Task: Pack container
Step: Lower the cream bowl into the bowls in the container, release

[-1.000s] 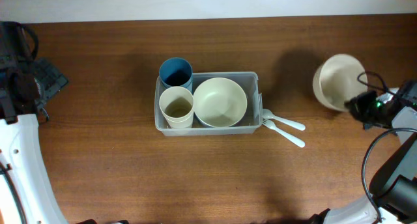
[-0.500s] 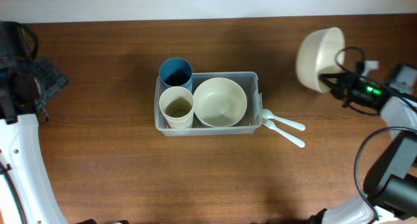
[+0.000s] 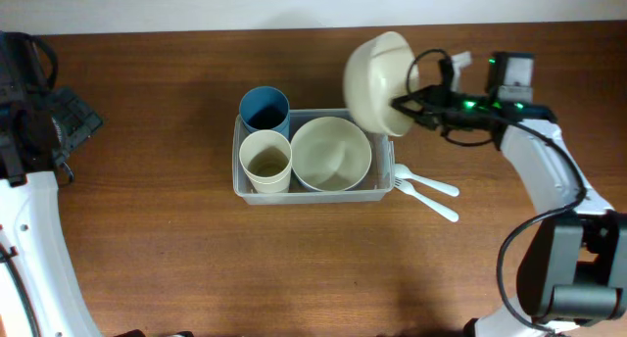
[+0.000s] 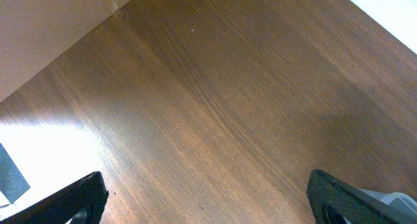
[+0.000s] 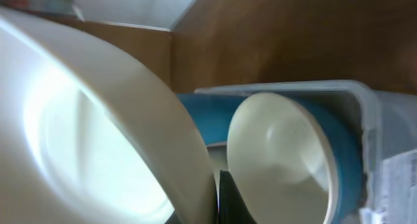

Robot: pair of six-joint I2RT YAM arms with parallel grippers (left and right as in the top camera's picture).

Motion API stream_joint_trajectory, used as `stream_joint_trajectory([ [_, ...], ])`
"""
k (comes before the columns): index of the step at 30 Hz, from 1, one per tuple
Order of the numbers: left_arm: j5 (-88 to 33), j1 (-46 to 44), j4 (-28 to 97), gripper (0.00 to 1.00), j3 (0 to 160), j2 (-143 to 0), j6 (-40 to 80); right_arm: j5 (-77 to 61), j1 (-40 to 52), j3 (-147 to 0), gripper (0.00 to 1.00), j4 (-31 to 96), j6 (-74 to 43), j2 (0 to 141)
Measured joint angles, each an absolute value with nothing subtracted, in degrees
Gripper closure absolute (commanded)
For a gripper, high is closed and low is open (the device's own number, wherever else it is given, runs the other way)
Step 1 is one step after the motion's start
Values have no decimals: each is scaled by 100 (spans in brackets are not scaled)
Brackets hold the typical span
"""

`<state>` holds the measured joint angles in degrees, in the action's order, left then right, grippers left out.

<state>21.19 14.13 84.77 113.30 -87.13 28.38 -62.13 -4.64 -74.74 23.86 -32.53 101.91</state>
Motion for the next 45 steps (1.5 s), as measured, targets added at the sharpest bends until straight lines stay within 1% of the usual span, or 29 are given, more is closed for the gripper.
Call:
stream_joint_trajectory([
  [8, 2121, 1413, 8477, 0, 11330, -8713, 2838, -4510, 154, -7802, 96, 3717, -2751, 10182],
  [12, 2119, 1413, 8479, 0, 11330, -8713, 2838, -3833, 414, -7824, 96, 3942, -2480, 10182],
  [24, 2121, 1413, 8479, 0, 11330, -8713, 2838, -2412, 1240, -7835, 96, 4335, -2082, 10184],
  [34, 2119, 1413, 8479, 0, 11330, -8713, 2836, -1667, 1496, -7835, 96, 4346, -2036, 10182],
  [45, 2119, 1411, 8477, 0, 11330, -8713, 2836, -1481, 1496, -7835, 96, 4239, -1918, 10182],
])
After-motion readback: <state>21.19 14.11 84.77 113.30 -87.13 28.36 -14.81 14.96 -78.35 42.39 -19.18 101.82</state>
